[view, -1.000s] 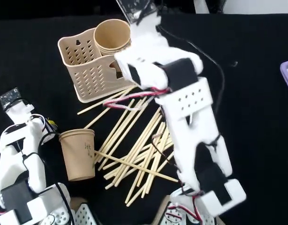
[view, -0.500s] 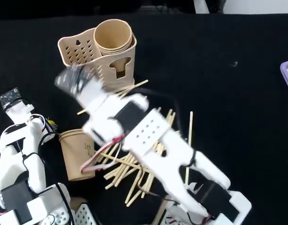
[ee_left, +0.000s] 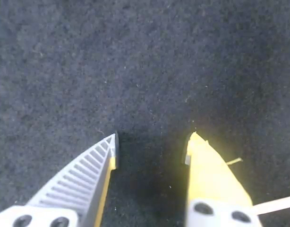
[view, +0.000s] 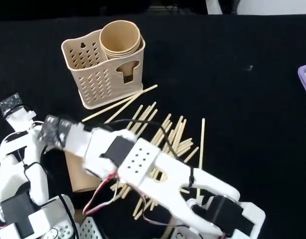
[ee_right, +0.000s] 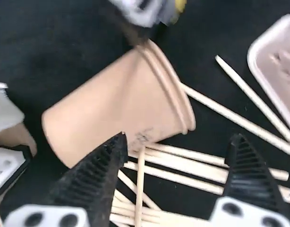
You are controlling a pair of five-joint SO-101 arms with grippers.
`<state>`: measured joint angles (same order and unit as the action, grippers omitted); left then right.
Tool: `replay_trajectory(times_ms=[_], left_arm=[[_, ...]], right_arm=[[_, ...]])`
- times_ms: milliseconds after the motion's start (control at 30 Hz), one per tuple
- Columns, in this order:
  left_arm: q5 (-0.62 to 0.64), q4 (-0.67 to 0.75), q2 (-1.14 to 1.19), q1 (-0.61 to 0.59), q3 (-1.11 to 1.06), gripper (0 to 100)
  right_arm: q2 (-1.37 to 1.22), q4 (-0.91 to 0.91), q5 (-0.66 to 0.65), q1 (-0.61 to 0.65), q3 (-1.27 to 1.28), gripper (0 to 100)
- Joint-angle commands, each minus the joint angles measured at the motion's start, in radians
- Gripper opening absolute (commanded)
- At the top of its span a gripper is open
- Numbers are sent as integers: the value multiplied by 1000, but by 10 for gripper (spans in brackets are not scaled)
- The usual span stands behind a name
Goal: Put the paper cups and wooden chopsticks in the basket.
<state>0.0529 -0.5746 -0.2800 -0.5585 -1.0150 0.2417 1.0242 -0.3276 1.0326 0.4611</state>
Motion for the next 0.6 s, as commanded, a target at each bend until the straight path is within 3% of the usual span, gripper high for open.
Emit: replay_trajectory(times_ms=[0,167,400,567], left_arm=[[3,-12,5,-10,28,238],[5,-12,-3,-18,28,238],[51,-12,-2,-51,33,238],[54,-12,-3,-51,33,238]], right_arm=[[27,-38,-44,17,-51,341],[-111,-97,-46,-15,-76,341],[-232,-11,-46,-17,-185,334],[-234,15,-46,-63,-191,171]])
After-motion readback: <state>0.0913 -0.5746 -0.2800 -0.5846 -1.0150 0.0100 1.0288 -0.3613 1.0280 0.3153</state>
